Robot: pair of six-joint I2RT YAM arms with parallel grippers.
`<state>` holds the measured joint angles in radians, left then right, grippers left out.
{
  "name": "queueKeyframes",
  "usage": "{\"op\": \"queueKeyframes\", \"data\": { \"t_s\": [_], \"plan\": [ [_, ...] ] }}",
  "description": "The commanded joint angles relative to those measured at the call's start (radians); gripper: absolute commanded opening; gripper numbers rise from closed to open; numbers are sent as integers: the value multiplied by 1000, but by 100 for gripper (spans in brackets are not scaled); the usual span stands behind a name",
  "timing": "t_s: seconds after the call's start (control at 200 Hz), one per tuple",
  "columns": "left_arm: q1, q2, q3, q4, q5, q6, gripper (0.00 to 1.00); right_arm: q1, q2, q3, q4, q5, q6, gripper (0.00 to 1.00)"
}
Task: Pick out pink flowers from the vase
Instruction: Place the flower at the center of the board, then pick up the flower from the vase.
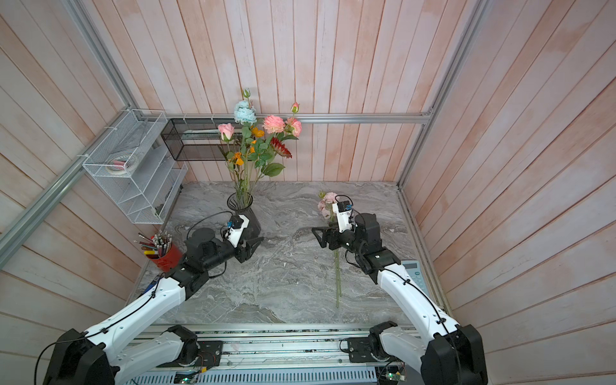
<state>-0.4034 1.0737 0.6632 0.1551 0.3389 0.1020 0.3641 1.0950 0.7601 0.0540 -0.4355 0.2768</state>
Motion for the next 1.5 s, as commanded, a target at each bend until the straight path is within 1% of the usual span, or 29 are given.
{"op": "queueKeyframes", "data": {
  "t_s": [0.0, 0.06, 0.09, 0.115, 0.225, 0.375, 0.57, 0.675, 0.995, 1.095, 1.245, 1.495],
  "plan": [
    [97, 7, 78, -40, 63, -19, 55, 43, 9, -29, 141, -30, 42, 88],
    [160, 20, 109, -33, 107, -42, 51, 76, 20, -27, 173, -36, 47, 91],
    [188, 29, 124, -28, 123, -54, 50, 94, 25, -24, 190, -40, 47, 96],
    [212, 37, 137, -22, 141, -65, 47, 106, 32, -22, 203, -43, 48, 98],
    [288, 83, 186, 19, 189, -97, 43, 157, 59, -16, 268, -50, 52, 98],
    [332, 176, 282, 28, 205, -101, 37, 200, 105, -13, 365, -65, 78, 98],
    [342, 286, 384, 30, 181, -109, 30, 235, 158, -9, 436, -82, 106, 98],
    [343, 339, 424, 31, 152, -117, 30, 246, 173, -7, 441, -80, 112, 98],
    [343, 455, 476, 94, 62, -157, 25, 249, 179, -10, 451, -88, 110, 98],
    [344, 488, 496, 97, 63, -166, 25, 254, 181, -7, 458, -98, 103, 98],
    [342, 528, 519, 110, 85, -172, 24, 268, 180, 1, 458, -76, 95, 98],
    [342, 553, 520, 127, 109, -171, 22, 270, 195, 4, 449, -72, 93, 98]
  ]
}}
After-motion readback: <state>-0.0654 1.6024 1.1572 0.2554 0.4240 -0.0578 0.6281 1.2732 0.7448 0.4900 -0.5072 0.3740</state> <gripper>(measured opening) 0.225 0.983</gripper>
